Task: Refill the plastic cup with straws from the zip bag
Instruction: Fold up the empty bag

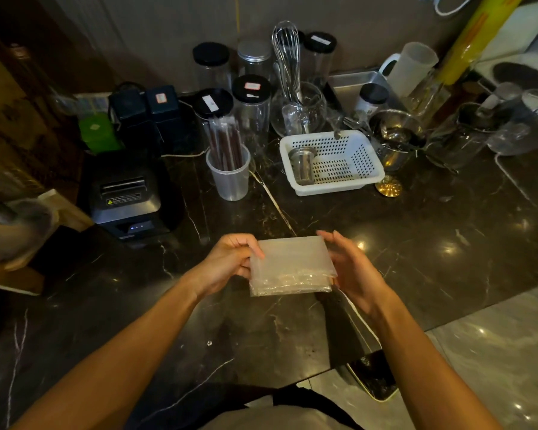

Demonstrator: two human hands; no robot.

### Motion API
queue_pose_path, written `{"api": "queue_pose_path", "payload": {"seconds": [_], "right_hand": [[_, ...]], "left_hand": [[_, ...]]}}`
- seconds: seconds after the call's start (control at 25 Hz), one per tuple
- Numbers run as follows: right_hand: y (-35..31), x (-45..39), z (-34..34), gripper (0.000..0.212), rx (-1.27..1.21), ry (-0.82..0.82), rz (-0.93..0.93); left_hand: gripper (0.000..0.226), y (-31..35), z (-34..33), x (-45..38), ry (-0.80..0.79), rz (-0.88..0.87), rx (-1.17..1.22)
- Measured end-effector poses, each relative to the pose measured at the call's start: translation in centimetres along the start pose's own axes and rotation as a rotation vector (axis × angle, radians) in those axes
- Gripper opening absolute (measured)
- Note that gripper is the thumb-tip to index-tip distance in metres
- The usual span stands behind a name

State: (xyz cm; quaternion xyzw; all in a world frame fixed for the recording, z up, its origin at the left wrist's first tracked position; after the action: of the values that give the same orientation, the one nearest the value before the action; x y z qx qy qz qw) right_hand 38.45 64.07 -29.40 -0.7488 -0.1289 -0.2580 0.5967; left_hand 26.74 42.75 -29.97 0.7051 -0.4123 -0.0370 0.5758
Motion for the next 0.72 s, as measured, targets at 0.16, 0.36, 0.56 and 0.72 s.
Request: {"api": "queue_pose_path", "payload": {"seconds": [0.16, 0.36, 0.56, 0.72], "right_hand": [[1.2, -0.5, 1.0, 0.038, 0.148, -0.071, -0.057], [1.1, -1.2, 1.2, 0.03, 0.16, 0.017, -0.045], [0.4, -0.7, -0.4, 0.019, 0.233, 0.102, -0.006], [1.7, 0.4, -1.8, 0.021, 0.277, 0.194, -0.003]], "left_hand": [[0.036, 0.3, -0.7, -0.6, 0.023, -0.035, -0.042], [0.041, -0.3, -0.5, -0.4, 0.055, 0.07, 0.211], [0.051, -1.5, -0.1, 0.8, -0.03, 0.204, 0.125], [0.063, -2.3, 1.1, 1.4, -0.077, 0.274, 0.039]]}}
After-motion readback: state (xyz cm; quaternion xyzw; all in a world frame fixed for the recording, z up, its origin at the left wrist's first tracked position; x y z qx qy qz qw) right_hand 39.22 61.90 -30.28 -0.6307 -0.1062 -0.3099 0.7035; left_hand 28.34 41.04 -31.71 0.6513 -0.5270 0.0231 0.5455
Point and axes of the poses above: each hand's wrist, its own x-axis away from the middle knuckle, its own z-axis out of the back of the hand, y = z × x, the point moved 5 cm from there along -x, towards the middle knuckle, and after that the axes turned 15 degrees about x, right-handed, at the moved point
